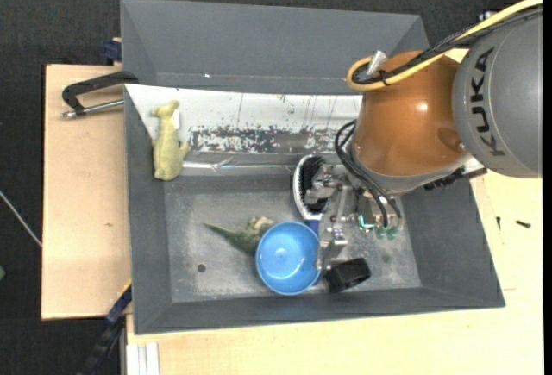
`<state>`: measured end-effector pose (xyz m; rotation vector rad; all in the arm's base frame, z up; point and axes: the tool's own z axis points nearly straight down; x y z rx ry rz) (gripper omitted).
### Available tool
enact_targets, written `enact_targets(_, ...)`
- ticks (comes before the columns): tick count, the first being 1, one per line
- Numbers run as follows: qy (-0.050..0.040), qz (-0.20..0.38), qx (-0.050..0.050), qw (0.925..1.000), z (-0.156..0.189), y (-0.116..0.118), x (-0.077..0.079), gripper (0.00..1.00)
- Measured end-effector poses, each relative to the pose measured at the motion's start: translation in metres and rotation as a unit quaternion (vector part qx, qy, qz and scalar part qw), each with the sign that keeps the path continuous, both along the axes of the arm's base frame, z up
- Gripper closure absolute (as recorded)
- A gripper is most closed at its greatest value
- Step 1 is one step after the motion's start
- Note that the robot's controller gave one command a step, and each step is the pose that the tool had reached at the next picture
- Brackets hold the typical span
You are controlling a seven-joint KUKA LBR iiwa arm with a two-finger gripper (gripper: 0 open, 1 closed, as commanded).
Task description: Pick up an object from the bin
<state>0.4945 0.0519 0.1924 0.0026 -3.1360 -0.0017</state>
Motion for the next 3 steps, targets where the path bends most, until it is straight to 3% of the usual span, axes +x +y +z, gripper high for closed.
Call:
enact_targets(1, -0.0058, 0.267, 0.001, 0.9637, -0.109, 0.017, 0.020, 0.00)
enact_targets(2, -0.0113, 0.266, 0.002, 0.9639, -0.104, 0.019, 0.023, 1.00)
enact_targets(3, -0.0105, 0.282, -0.001, 0.9592, 0.012, -0.012, 0.054, 1.00)
